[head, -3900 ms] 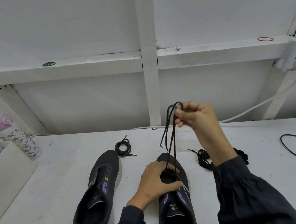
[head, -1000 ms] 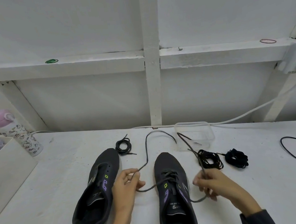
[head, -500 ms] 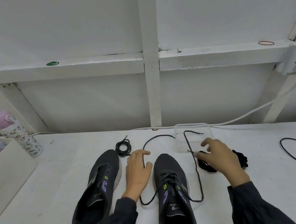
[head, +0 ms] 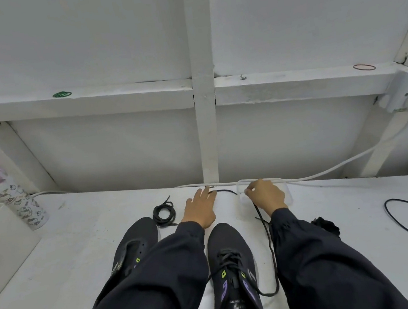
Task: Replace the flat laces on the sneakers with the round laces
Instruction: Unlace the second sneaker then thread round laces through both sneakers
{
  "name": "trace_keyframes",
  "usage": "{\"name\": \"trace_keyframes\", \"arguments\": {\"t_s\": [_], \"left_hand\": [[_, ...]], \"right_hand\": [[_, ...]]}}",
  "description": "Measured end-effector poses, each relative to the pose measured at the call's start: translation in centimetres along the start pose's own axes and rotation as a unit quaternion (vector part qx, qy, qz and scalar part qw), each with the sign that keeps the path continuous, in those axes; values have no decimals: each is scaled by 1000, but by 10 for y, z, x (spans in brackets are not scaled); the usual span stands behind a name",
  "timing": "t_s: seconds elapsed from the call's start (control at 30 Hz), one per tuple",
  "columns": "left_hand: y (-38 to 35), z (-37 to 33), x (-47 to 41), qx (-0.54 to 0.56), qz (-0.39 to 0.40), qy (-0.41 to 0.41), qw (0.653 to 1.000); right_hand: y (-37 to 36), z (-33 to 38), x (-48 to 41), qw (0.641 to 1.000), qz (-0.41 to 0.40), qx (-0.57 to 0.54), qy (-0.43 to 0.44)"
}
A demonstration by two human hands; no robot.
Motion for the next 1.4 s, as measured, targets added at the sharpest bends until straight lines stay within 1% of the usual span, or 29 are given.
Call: {"name": "trace_keyframes", "arguments": {"t_s": [0.07, 0.1, 0.17, 0.2, 0.27, 0.3, 0.37, 0.4, 0.47, 0.53, 0.63, 0.7, 0.8, 0.9, 0.97, 1.07, 1.1, 1.13, 1.23, 1.3, 1.33, 1.4], "left_hand": [[-5, 2, -5, 5, 8, 9, 1000], [-5, 4, -5, 15, -5, 12, 1000], [-4, 10, -4, 40, -55, 16, 998], [-4, 14, -3, 56, -73, 18, 996], [-9, 24, -1, 105, -89, 29, 990], [-12, 29, 2, 136, -93, 35, 986], [-15, 35, 12, 190, -104, 44, 975], [-16, 37, 20, 200, -109, 46, 973], [-20, 37, 38, 179, -105, 46, 977], [-27, 40, 58, 160, -103, 50, 980], [-36, 49, 84, 166, -145, 51, 974], [-40, 53, 98, 183, -168, 53, 967], [-37, 60, 112, 239, -212, 73, 945], [-37, 65, 111, 255, -176, 106, 945], [-36, 65, 108, 265, -159, 101, 946], [-41, 57, 102, 201, -114, 79, 970], [-44, 56, 101, 185, -106, 74, 974], [-44, 56, 100, 192, -103, 71, 973], [-44, 61, 103, 255, -87, 79, 960], [-41, 65, 107, 312, -75, 92, 943], [-40, 66, 109, 353, -61, 102, 928], [-39, 67, 114, 456, -9, 120, 882]], "right_hand": [[-3, -5, -3, 1000, 1, -14, -7], [-3, -7, -4, 999, -13, -33, -8], [5, -9, -2, 992, -73, -101, 1], [13, -8, 4, 983, -109, -146, 12], [27, -1, 20, 956, -153, -249, 41], [31, 3, 31, 937, -155, -307, 58], [33, 10, 52, 898, -125, -413, 86], [31, 12, 64, 885, -97, -444, 96], [24, 11, 85, 887, -41, -446, 117], [8, 6, 103, 901, 18, -413, 129], [-17, -8, 124, 921, 71, -359, 135], [-26, -13, 136, 933, 69, -324, 142], [-27, -18, 147, 926, 14, -358, 122], [-24, -16, 154, 908, -33, -409, 88], [-19, -7, 162, 897, -33, -432, 85], [-10, 6, 173, 892, -13, -436, 116], [-7, 11, 177, 891, -7, -434, 136], [-5, 14, 180, 888, 0, -434, 155], [-2, 22, 188, 881, 23, -441, 171], [-6, 21, 192, 875, 47, -451, 169], [-7, 22, 194, 871, 57, -458, 171], [-8, 27, 201, 862, 80, -468, 179]]}}
Point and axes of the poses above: each hand's wrist, its own x-axis away from the middle knuckle, its own y-axis out of the back of the hand, z = x × y, the point moved 6 cm from there along -x, towards the middle knuckle, and after that the axes turned 15 degrees about y, right-handed, at the moved point
